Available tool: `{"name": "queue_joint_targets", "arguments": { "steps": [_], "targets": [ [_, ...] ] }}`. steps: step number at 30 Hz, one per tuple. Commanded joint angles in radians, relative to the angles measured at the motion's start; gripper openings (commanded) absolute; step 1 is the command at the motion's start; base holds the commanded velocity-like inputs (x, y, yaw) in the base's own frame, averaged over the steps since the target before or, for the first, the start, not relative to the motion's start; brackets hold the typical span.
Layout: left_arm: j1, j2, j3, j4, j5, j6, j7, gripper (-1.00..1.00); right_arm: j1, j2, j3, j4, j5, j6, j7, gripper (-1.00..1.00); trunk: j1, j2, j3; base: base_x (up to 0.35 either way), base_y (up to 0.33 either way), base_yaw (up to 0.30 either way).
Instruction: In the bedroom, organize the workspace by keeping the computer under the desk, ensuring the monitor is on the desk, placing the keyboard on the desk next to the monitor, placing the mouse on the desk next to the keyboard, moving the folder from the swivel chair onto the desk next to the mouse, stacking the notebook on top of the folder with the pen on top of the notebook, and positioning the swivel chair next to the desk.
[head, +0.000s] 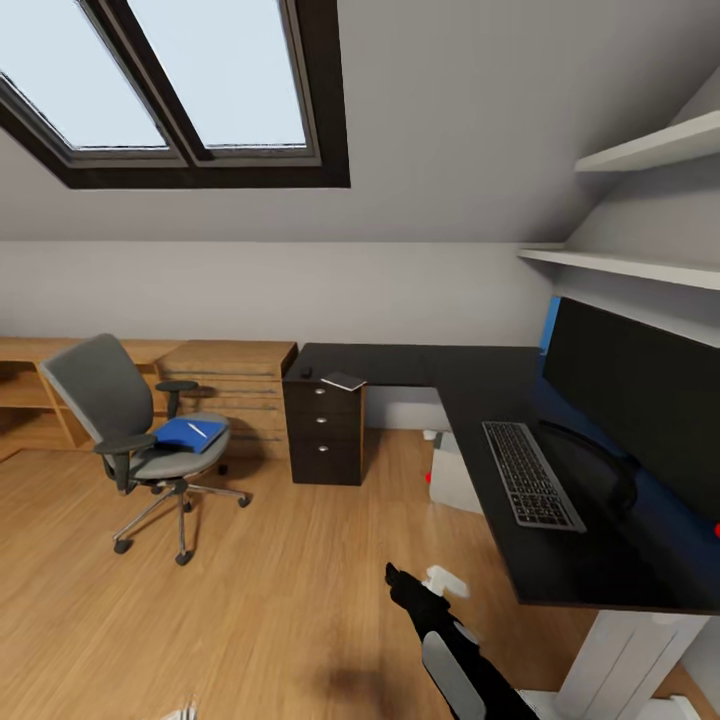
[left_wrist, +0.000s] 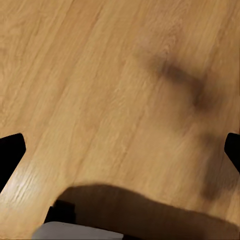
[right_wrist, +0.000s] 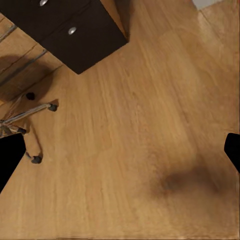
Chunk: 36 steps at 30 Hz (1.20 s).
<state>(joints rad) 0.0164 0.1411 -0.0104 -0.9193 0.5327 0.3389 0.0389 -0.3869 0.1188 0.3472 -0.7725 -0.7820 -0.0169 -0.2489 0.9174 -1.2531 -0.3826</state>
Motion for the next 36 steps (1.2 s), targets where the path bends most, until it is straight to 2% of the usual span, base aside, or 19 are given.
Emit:
{"name": "queue_joint_targets", "arguments": {
  "steps": [1,2,4,6,9,11,14,20,25,26,28,30,33,34,35,36],
  "targets": [
    [0.0,0.002,0.0,0.016,0.01,-0.006,0.004,1.0,-0.003,0.014,0.004,0.015,-0.008,-0.002,-0.04,1.0,-0.004,0.007,0.002,0.0,0.0,0.0],
    [0.0,0.002,0.0,0.027,0.01,-0.013,0.004,1.0,-0.004,0.021,0.004,0.021,-0.008,-0.002,-0.052,1.0,-0.008,0.014,0.005,0.0,0.0,0.0],
    [0.0,0.005,0.001,0.092,0.01,-0.088,0.004,1.0,-0.006,0.042,0.006,0.043,-0.006,-0.003,-0.09,1.0,-0.015,0.028,0.012,0.0,0.0,0.0],
    [0.0,0.007,0.001,0.131,0.01,-0.116,0.004,1.0,-0.007,0.044,0.005,0.055,0.001,-0.003,-0.097,1.0,-0.023,0.042,0.018,0.0,0.0,0.0],
    [0.0,0.014,0.002,0.195,0.01,-0.138,0.004,1.0,-0.006,0.034,0.003,0.104,0.037,-0.005,-0.101,1.0,-0.035,0.063,0.027,0.0,0.0,0.0],
    [0.0,0.017,0.003,0.25,0.01,-0.149,0.004,1.0,-0.006,0.012,0.003,0.199,0.063,-0.017,-0.102,1.0,-0.042,0.077,0.034,0.0,0.0,0.0],
    [0.0,0.017,0.003,0.285,0.01,-0.156,0.004,1.0,-0.005,-0.001,0.003,0.302,0.07,-0.105,-0.099,1.0,-0.054,0.098,0.043,0.0,0.0,0.0],
    [0.0,0.009,0.0,0.32,0.007,-0.158,0.003,1.0,0.0,-0.001,0.015,0.52,0.07,-0.307,-0.074,1.0,-0.077,0.14,0.062,0.0,0.0,0.0],
    [0.0,0.006,-0.001,0.356,-0.005,-0.159,0.003,1.0,0.001,0.0,0.018,0.54,0.077,-0.326,-0.067,1.0,-0.096,0.175,0.077,0.0,0.0,0.0],
    [0.0,0.006,-0.002,0.364,-0.009,-0.159,0.002,1.0,0.002,0.0,0.018,0.542,0.098,-0.33,-0.066,1.0,-0.1,0.182,0.081,0.0,0.0,0.0],
    [0.0,0.006,-0.002,0.363,-0.01,-0.162,0.002,1.0,0.002,0.001,0.018,0.542,0.107,-0.332,-0.066,1.0,-0.107,0.196,0.087,0.0,0.0,0.0],
    [0.0,0.006,-0.002,0.36,-0.011,-0.246,-0.001,1.0,0.002,0.003,0.021,0.543,0.116,-0.333,-0.065,1.0,-0.107,0.196,0.087,0.0,0.0,0.0],
    [0.0,0.005,-0.002,0.36,-0.011,-0.297,-0.002,1.0,0.002,0.004,0.021,0.543,0.117,-0.333,-0.064,1.0,-0.107,0.196,0.087,0.0,0.0,0.0],
    [0.0,0.005,-0.002,0.371,-0.008,-0.39,-0.004,1.0,0.002,0.007,0.021,0.545,0.126,-0.333,-0.064,1.0,-0.107,0.196,0.087,0.185,0.159,0.006],
    [0.0,0.005,-0.002,0.382,-0.008,-0.393,-0.006,1.0,0.002,0.008,0.021,0.545,0.127,-0.338,-0.064,1.0,-0.107,0.196,0.087,0.207,0.18,0.044],
    [0.0,0.002,-0.003,0.459,-0.008,-0.428,-0.008,1.0,0.002,0.014,0.021,0.555,0.127,-0.391,-0.064,1.0,-0.107,0.196,0.087,0.244,0.217,0.259]
  ]
}}
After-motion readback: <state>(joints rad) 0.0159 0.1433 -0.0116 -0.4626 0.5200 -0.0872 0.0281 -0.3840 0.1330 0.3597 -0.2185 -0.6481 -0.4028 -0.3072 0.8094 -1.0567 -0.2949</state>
